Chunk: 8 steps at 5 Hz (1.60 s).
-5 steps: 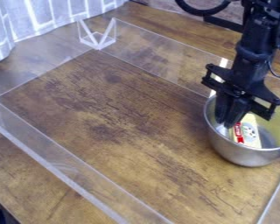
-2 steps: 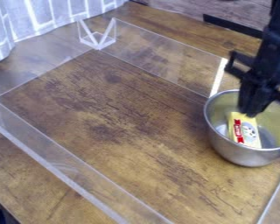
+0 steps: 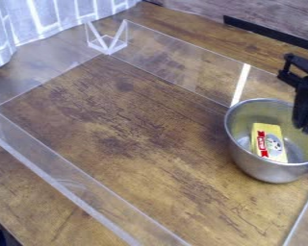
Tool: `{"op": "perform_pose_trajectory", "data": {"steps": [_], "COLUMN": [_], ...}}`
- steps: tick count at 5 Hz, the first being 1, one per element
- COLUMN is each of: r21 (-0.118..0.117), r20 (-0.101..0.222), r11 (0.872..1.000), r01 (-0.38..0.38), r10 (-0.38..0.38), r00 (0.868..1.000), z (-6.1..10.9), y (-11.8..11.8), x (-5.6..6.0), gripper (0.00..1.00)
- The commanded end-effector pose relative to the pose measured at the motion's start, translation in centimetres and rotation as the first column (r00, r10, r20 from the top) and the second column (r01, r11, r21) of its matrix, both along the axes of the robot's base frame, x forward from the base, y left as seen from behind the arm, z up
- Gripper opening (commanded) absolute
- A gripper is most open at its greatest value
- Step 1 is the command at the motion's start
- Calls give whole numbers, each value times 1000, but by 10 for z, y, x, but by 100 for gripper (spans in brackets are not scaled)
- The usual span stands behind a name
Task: Put the yellow object in the silver pot
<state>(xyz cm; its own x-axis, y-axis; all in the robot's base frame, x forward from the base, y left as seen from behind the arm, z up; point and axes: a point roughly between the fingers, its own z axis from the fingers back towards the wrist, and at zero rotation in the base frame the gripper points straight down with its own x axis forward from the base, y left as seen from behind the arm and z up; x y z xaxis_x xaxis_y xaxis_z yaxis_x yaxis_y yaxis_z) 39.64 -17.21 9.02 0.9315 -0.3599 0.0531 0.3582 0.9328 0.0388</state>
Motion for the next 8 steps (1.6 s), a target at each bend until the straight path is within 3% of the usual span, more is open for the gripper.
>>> {"op": "perform_pose_trajectory", "data": {"steps": [1, 3, 4, 6, 7, 8], "r21": [-45, -38, -33, -57, -74, -93], "r20": [58, 33, 36, 134, 183, 219], "r11": [999, 996, 987, 990, 982, 977], "r01": [8, -86, -157, -132, -176, -192], "r10": [-5, 87, 158, 139, 187, 208], "r00": [998, 996, 987, 981, 965, 953], "z": [22, 17, 30, 47, 81, 93], "y": [8, 3, 3, 41, 70, 90], "x": [2, -3, 1, 4, 9, 12], "gripper": [100, 100, 100, 100, 100, 100]}}
